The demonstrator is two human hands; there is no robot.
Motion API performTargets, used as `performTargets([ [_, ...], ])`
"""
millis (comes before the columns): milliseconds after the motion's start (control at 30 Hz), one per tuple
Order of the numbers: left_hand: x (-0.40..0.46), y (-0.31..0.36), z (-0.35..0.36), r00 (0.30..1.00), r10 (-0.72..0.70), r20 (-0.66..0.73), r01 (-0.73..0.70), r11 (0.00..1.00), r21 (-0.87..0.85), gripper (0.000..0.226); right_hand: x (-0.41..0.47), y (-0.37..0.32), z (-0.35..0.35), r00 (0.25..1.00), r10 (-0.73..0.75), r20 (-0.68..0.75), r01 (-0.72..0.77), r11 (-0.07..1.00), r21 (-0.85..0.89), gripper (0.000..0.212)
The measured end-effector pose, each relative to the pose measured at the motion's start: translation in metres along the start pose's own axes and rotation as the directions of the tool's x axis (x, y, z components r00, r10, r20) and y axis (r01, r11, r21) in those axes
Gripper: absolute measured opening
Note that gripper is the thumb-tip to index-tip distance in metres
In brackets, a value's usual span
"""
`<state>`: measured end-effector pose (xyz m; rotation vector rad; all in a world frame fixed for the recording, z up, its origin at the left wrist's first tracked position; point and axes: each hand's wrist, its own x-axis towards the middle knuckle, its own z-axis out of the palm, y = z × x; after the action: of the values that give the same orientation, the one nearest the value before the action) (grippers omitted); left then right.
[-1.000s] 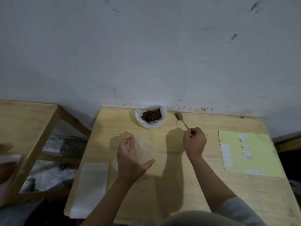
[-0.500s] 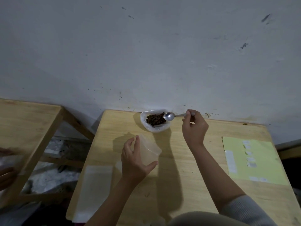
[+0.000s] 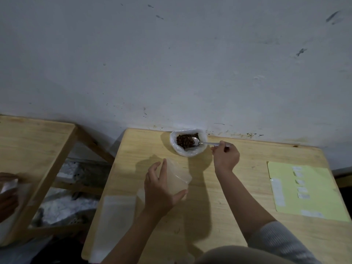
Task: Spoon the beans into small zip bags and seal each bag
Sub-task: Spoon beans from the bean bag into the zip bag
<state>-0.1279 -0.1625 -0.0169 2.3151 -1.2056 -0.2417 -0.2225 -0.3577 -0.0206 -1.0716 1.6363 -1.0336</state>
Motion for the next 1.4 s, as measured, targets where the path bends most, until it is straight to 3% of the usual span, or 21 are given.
performTargets([
  [133, 0.005, 0.000, 0.002, 1.000, -0.008, 0.010, 0.008, 1.000, 0.005, 0.114, 0.002, -0.007, -0.010, 0.986, 0.166, 0.015, -0.166, 0.971, 0.169, 0.014],
  [300, 0.013, -0.003, 0.004, 1.000, -0.006, -0.007, 0.006, 1.000, -0.005, 0.113, 0.002, -0.018, -0.027, 0.982, 0.180, 0.056, -0.188, 0.955, 0.230, 0.018],
  [567, 0.038, 0.008, 0.008, 0.996, -0.055, 0.073, 0.061, 0.996, -0.071, 0.116, -0.015, -0.034, -0.058, 0.980, -0.071, 0.189, 0.030, 0.977, 0.211, 0.017],
  [767, 0.043, 0.015, 0.018, 0.996, -0.026, 0.084, 0.034, 0.994, -0.105, 0.115, -0.032, -0.039, -0.066, 0.906, -0.312, 0.286, 0.301, 0.950, 0.084, 0.017],
  [967, 0.040, 0.011, 0.022, 0.989, -0.056, 0.134, 0.067, 0.995, -0.080, 0.114, -0.020, -0.041, -0.058, 0.921, -0.355, 0.161, 0.338, 0.933, 0.124, 0.013],
  [1200, 0.039, 0.005, 0.020, 0.987, -0.087, 0.138, 0.096, 0.994, -0.054, 0.117, -0.008, -0.019, -0.019, 0.876, -0.430, 0.219, 0.453, 0.889, -0.068, 0.017],
  [1300, 0.038, 0.004, 0.019, 0.987, -0.095, 0.130, 0.103, 0.993, -0.051, 0.119, -0.006, -0.008, -0.005, 0.914, -0.349, 0.207, 0.381, 0.914, -0.140, 0.019],
  [1400, 0.037, 0.001, 0.021, 0.992, -0.071, 0.105, 0.076, 0.996, -0.039, 0.117, -0.003, 0.000, 0.007, 0.979, -0.128, 0.157, 0.151, 0.979, -0.138, 0.020],
])
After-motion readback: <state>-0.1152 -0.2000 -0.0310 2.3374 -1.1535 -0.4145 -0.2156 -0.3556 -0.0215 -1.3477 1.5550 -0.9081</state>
